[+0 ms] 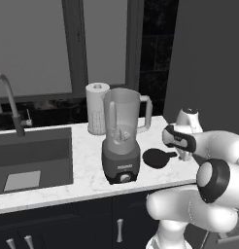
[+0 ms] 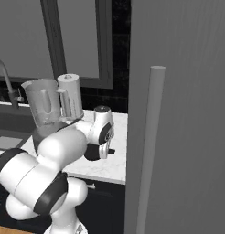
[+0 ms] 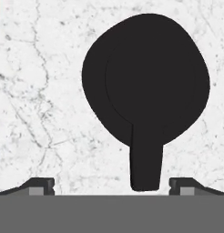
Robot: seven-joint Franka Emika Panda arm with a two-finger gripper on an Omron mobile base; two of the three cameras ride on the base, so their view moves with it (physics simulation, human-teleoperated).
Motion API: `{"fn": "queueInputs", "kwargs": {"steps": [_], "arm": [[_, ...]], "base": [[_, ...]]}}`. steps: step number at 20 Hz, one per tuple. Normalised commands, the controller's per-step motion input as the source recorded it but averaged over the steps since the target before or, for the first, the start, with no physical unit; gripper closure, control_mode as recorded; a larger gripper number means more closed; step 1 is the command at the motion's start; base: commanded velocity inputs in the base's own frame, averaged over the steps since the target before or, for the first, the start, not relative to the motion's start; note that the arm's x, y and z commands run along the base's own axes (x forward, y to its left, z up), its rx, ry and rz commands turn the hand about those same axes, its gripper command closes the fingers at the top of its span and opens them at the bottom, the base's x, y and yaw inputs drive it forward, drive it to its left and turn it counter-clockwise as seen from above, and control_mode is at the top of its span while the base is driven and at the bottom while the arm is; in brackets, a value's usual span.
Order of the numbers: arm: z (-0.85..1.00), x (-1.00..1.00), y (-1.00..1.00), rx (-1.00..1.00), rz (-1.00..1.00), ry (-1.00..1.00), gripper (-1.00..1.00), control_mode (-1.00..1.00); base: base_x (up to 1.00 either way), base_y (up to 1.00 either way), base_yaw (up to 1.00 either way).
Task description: Close the lid blender by securely placing the lid on top.
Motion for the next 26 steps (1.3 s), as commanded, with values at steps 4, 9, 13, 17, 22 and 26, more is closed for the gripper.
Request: {"fn": "queueInputs", "kwargs": {"steps": [4,9,13,17,22,26], "arm": [[-0.24,0.18,0.00,0.00,0.01,0.00,-1.00,-1.00],[-0.19,0.20,0.00,0.00,0.01,0.00,-1.00,-1.00],[-0.15,0.19,0.00,0.00,0.01,0.00,-1.00,-1.00],[-0.14,0.22,0.00,0.00,0.00,0.00,-1.00,-1.00],[-0.21,0.14,0.00,0.00,0.01,0.01,-1.00,-1.00],[-0.31,0.06,0.00,0.00,0.01,0.01,-1.00,-1.00]], "base": [[0.00,0.00,0.00],[0.00,0.00,0.00],[0.00,0.00,0.00],[0.00,0.00,0.00],[0.00,0.00,0.00],[0.00,0.00,0.00]]}}
